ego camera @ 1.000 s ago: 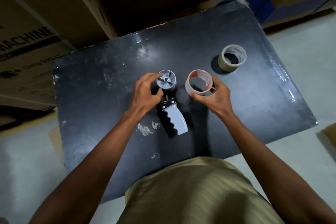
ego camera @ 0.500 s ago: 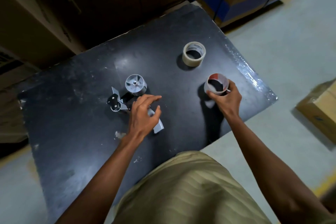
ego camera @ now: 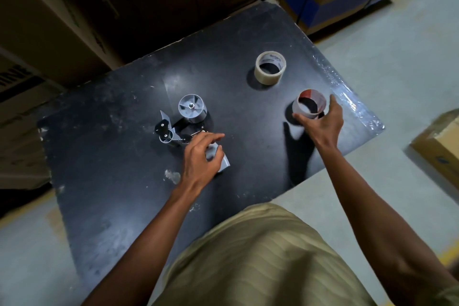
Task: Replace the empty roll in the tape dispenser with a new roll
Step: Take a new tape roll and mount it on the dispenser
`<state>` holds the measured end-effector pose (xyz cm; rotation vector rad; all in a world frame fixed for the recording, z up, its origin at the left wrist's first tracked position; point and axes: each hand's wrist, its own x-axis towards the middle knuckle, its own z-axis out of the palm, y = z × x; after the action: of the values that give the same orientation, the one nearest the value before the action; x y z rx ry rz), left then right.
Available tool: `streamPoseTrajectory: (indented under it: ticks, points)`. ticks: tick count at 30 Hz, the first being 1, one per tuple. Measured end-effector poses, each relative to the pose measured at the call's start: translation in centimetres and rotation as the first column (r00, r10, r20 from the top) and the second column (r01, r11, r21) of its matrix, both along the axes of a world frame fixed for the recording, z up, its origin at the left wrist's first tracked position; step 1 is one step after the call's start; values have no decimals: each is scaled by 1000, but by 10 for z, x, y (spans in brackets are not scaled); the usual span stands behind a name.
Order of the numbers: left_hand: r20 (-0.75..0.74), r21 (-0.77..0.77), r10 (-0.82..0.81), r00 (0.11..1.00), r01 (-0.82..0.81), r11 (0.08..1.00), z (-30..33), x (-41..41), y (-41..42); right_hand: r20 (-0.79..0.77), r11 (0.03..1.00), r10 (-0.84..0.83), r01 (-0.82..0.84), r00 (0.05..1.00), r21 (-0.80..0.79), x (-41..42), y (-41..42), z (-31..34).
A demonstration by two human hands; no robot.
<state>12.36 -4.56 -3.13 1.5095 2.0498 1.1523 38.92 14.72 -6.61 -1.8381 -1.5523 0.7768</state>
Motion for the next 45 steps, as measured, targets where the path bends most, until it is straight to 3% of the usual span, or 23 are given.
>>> streamPoseTrajectory:
  ticks: [6,10,13,15,19,21,25,29,33,37,42,45]
  points:
    - [117,8,132,984,-133,991,-4,-8,-26,-23,962,147,-137,989,235,-37,-30,19]
    - [247,-63,294,923,-287,956,-12,-15,-39,-130,945,327,-325,936,35,-85,-60,17]
    - [352,-153,409,842,-379,913,-20,-22,-48,-201,831,497,-530,844,-170,-118,-82,11]
    - [469,-216,483,739,-435,874,-25,-25,-50,-272,728,556,-618,786,-298,-135,-92,8]
    - [728,-386,592,347,-505,772,-28,-28,-48,-287,602,591,-649,754,-465,-161,-98,-1]
    - [772,-445,593,230,-471,762,-30,-30,-47,-320,551,566,-638,760,-538,-170,-97,-1]
    - [828,-477,559,42,-473,741,-30,-35,-43,-652,403,307,-715,694,-571,-185,-99,-2]
    - [832,-500,553,-43,-492,713,-28,-40,-39,-720,336,160,-723,675,-603,-199,-102,0]
    - [827,-531,551,-113,-480,698,-22,-42,-37,-700,254,139,-708,701,-659,-207,-103,4]
    - [835,-535,526,-162,-462,707,-16,-44,-34,-695,296,124,-695,708,-655,-212,-103,13]
    - [864,-502,451,-224,-452,737,5,-49,-26,-758,356,82,-729,647,-584,-208,-107,47]
    - [890,-454,410,-198,-455,766,29,-49,-17,-792,387,53,-743,608,-545,-204,-107,78]
